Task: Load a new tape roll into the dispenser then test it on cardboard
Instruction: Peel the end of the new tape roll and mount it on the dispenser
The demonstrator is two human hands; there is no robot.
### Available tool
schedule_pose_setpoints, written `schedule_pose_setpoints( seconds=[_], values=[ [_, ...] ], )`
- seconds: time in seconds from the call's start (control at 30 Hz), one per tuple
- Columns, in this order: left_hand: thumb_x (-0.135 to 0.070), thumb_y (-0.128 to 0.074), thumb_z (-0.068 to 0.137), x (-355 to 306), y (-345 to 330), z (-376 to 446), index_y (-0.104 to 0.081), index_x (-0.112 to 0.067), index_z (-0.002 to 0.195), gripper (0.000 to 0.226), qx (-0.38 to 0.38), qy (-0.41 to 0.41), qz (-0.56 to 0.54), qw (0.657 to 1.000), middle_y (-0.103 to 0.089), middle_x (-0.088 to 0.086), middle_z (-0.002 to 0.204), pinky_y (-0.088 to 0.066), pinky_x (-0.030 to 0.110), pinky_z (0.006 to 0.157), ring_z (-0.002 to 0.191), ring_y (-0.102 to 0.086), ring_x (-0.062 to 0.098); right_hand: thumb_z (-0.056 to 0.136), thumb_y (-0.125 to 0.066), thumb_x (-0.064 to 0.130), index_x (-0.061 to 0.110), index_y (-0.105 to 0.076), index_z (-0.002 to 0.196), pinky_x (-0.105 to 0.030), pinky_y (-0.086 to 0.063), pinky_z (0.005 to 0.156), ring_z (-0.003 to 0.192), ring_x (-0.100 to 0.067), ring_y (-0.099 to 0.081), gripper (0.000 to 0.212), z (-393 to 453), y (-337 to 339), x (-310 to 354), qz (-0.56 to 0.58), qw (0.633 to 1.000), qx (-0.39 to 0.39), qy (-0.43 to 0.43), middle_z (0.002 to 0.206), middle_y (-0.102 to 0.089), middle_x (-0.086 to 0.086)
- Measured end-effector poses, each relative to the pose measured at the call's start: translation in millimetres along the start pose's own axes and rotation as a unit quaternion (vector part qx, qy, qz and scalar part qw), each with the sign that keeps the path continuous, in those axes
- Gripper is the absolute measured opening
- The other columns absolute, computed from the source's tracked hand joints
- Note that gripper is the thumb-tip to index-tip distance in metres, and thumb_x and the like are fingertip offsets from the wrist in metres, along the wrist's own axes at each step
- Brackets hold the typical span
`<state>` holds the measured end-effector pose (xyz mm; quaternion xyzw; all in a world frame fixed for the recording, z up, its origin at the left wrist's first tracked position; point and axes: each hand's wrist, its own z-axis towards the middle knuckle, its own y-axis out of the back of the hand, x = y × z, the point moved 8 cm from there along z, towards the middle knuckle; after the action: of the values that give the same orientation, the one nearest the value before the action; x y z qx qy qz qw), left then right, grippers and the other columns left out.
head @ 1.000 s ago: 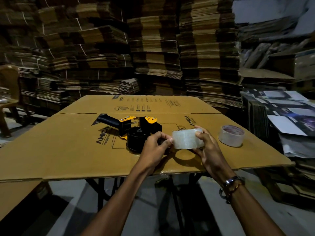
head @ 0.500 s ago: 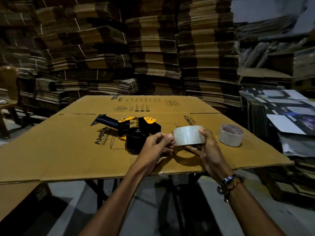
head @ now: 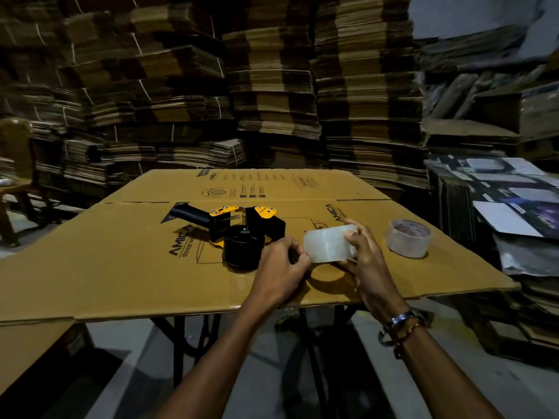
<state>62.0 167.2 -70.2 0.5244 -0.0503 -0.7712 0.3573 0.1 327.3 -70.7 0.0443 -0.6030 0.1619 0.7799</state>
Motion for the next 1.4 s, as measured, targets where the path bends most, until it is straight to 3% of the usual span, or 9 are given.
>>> schedule_pose_setpoints(
  seconds=[0.17, 0.3, 0.43, 0.63, 0.77, 0.93, 1.03, 1.27, 1.4],
  values=[
    [-0.007, -0.054, 0.099, 11.8, -11.4, 0.0, -0.059, -0.011, 0.082, 0.018, 0.112, 0.114, -0.272, 0.949, -0.063, 0.008, 0.081, -0.056, 0.035, 0.072, 0.071, -0.066, 0.02, 0.101, -0.047, 0.034, 0.022, -0.058, 0.119, -0.049, -0.057, 0.093, 0.116, -0.032, -0.061, 0.024, 1.3, 0.8, -6.6, 0.076, 0.996, -0.007, -0.048, 0.135, -0.054, -0.015],
    [-0.004, -0.056, 0.098, 13.5, -10.3, 2.0, -0.06, -0.008, 0.082, 0.017, 0.097, 0.123, -0.345, 0.925, -0.06, 0.012, 0.084, -0.057, 0.029, 0.069, 0.077, -0.063, 0.019, 0.09, -0.054, 0.043, 0.023, -0.057, 0.119, -0.048, -0.059, 0.089, 0.12, -0.035, -0.06, 0.035, 3.7, 0.7, -10.2, 0.101, 0.992, -0.005, -0.074, 0.137, -0.053, -0.017],
    [-0.027, -0.064, 0.098, 12.7, -6.4, 2.8, -0.061, -0.013, 0.086, 0.019, 0.07, 0.093, -0.319, 0.941, -0.063, 0.004, 0.083, -0.056, 0.034, 0.073, 0.079, -0.062, 0.017, 0.1, -0.049, 0.035, 0.026, -0.058, 0.113, -0.051, -0.056, 0.096, 0.12, -0.035, -0.058, 0.018, 4.1, -0.7, -8.6, 0.085, 0.995, -0.001, -0.056, 0.135, -0.051, -0.015],
    [-0.017, -0.059, 0.1, 11.8, -2.4, 2.1, -0.063, -0.014, 0.089, 0.012, 0.049, 0.072, -0.273, 0.958, -0.066, 0.006, 0.087, -0.056, 0.043, 0.075, 0.08, -0.064, 0.022, 0.103, -0.045, 0.033, 0.029, -0.057, 0.115, -0.052, -0.055, 0.097, 0.116, -0.03, -0.06, 0.018, 3.8, -0.7, -6.1, 0.052, 0.998, 0.004, -0.041, 0.131, -0.053, -0.01],
    [-0.021, -0.064, 0.094, 16.1, -2.0, 1.4, -0.063, -0.016, 0.082, 0.013, 0.064, 0.093, -0.327, 0.938, -0.067, 0.009, 0.089, -0.052, 0.044, 0.07, 0.084, -0.066, 0.026, 0.102, -0.046, 0.033, 0.028, -0.057, 0.112, -0.054, -0.055, 0.096, 0.116, -0.034, -0.06, 0.016, 3.6, -0.9, -9.9, 0.071, 0.995, 0.003, -0.072, 0.132, -0.052, -0.013],
    [-0.003, -0.059, 0.097, 17.0, -4.6, 1.1, -0.061, -0.009, 0.079, 0.019, 0.081, 0.124, -0.418, 0.896, -0.074, 0.008, 0.1, -0.058, 0.028, 0.082, 0.097, -0.073, 0.013, 0.102, -0.045, 0.034, 0.022, -0.054, 0.112, -0.045, -0.059, 0.082, 0.113, -0.036, -0.063, 0.019, 3.2, -1.4, -10.9, 0.127, 0.986, 0.011, -0.104, 0.129, -0.057, -0.018],
    [-0.007, -0.062, 0.096, 19.1, -3.5, 0.9, -0.063, -0.01, 0.081, 0.016, 0.072, 0.131, -0.407, 0.901, -0.074, 0.004, 0.093, -0.057, 0.029, 0.08, 0.091, -0.073, 0.016, 0.102, -0.046, 0.035, 0.024, -0.055, 0.115, -0.048, -0.057, 0.09, 0.115, -0.034, -0.062, 0.02, 5.2, -1.2, -10.3, 0.104, 0.99, 0.022, -0.093, 0.132, -0.054, -0.016],
    [-0.018, -0.064, 0.097, 21.5, 2.7, -4.0, -0.065, -0.007, 0.091, 0.013, 0.036, 0.135, -0.356, 0.924, -0.072, 0.015, 0.093, -0.056, 0.053, 0.082, 0.087, -0.071, 0.031, 0.062, -0.074, 0.078, 0.036, -0.038, 0.147, -0.05, -0.062, 0.081, 0.107, -0.026, -0.069, 0.101, 2.0, -10.6, -13.3, -0.103, 0.991, 0.061, -0.055, 0.129, -0.061, -0.004],
    [-0.017, -0.063, 0.098, 22.9, 4.9, -5.3, -0.065, -0.009, 0.089, 0.011, 0.025, 0.138, -0.341, 0.93, -0.074, 0.012, 0.106, -0.058, 0.047, 0.082, 0.098, -0.072, 0.028, 0.07, -0.081, 0.059, 0.03, -0.049, 0.137, -0.033, -0.062, 0.072, 0.099, -0.022, -0.072, 0.08, 1.5, -5.5, -9.2, -0.06, 0.996, 0.041, -0.046, 0.124, -0.065, -0.004]
  ],
)
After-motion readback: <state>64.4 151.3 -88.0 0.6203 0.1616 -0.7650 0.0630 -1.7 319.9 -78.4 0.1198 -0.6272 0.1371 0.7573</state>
